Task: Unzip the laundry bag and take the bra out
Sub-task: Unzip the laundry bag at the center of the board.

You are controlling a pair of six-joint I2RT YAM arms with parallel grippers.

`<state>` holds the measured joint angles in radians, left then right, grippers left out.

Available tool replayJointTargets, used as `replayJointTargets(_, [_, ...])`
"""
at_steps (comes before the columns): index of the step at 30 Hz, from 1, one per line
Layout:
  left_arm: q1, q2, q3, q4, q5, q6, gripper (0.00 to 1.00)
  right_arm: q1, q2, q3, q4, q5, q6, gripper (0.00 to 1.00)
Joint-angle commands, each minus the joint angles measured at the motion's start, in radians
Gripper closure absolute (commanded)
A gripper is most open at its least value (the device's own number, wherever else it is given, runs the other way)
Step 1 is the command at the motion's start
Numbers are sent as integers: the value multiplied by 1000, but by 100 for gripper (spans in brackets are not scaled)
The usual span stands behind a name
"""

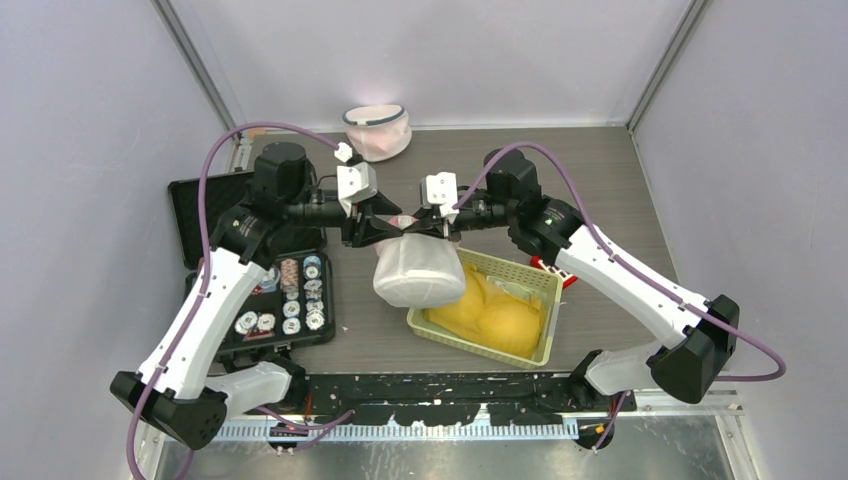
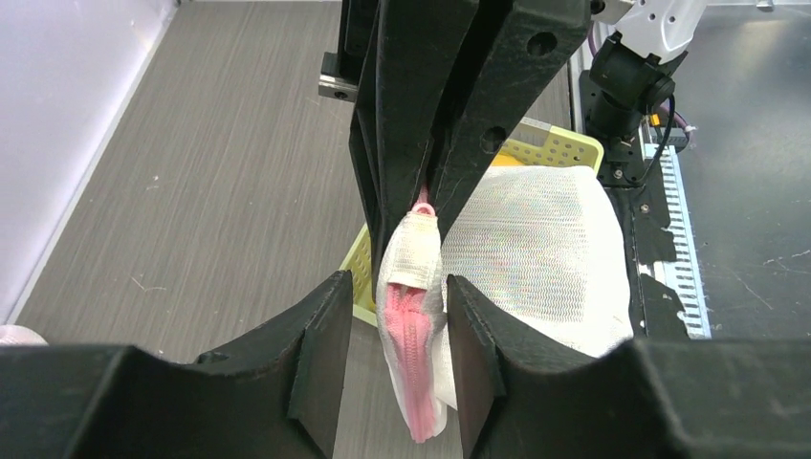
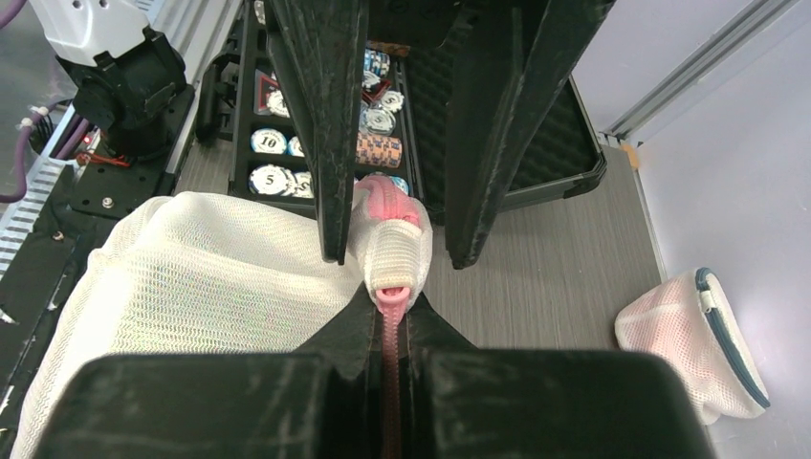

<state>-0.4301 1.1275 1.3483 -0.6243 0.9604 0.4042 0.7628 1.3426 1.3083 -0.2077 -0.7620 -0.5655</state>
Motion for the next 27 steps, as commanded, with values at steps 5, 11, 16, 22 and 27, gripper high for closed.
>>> replayJointTargets(5, [-4, -31, 47, 13, -2, 20, 71, -1, -21, 45, 27, -29, -10, 99])
replayJointTargets(11, [-4, -27, 46, -2, 9, 41, 80, -1, -20, 47, 42, -20, 12, 99])
replayJointTargets(16, [-4, -26, 52, -9, 39, 47, 100, -5, -18, 50, 54, -15, 38, 99])
replayJointTargets(22, [-4, -44, 34, 25, 46, 29, 100, -16, -10, 58, 69, -15, 77, 99])
replayJointTargets(27, [-5, -47, 21, 41, 7, 10, 70, -19, -8, 58, 71, -26, 87, 99])
